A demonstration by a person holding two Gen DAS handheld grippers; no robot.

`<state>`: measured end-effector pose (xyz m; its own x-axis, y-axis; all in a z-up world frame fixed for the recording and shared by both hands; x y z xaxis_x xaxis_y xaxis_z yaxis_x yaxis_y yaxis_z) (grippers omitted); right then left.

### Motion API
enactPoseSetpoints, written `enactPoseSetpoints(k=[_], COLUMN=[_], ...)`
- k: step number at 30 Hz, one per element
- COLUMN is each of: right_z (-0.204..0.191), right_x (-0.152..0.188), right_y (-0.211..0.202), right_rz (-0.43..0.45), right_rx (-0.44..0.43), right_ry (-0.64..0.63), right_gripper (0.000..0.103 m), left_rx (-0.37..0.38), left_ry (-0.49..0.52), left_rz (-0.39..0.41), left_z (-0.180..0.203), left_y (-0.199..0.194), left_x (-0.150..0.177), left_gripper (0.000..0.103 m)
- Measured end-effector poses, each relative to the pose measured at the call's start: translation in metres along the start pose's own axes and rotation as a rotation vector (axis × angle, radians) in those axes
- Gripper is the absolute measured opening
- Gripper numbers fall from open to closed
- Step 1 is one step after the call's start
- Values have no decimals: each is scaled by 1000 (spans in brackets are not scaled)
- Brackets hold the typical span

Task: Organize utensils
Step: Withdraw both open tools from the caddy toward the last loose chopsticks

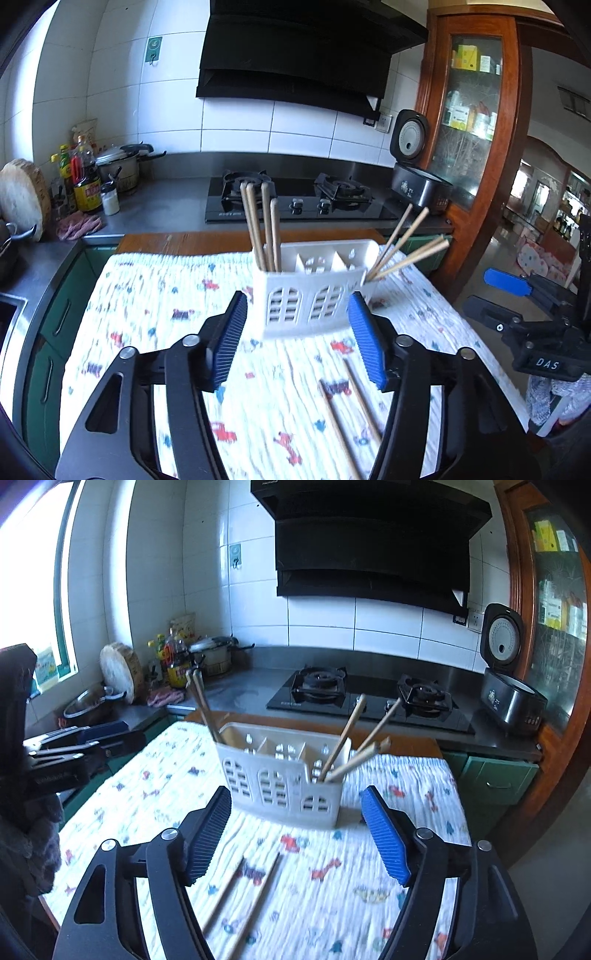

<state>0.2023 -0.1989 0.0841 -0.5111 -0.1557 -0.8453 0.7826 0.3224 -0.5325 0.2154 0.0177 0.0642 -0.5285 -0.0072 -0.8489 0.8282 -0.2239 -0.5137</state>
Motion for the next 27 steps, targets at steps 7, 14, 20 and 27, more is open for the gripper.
enactPoseSetpoints(k=[7, 14, 20, 27], right_z=[-16, -32, -43, -52], right_x=[41, 89, 133, 171], right_y=[-1, 5, 15, 25], right_rz=[-41, -102, -172, -242], right_rx=[0, -9, -25, -33], right_ry=[0, 6, 42, 109], right_gripper=[77, 80, 80, 74], left_rx=[-42, -111, -141, -176], left_ry=[-18, -33, -61, -66], left_rz=[-8, -31, -43, -48], left_z=[-7, -20, -31, -36], left_y=[-17, -28, -37, -41], left_x=[41, 77, 100, 117], left_gripper=[71, 77, 80, 81])
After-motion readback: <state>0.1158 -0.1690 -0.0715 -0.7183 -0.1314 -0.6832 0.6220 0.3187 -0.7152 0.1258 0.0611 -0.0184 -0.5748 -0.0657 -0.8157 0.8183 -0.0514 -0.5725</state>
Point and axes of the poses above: each gripper's, at about its wrist camera, not at the fingertips, and y roughly the way its jaws point, z to its right, x to its underside, the point moved 5 cm from there along y, roughly the way its jaws point, and after that the axes turned 1 degree about y, right-handed, at the moved point
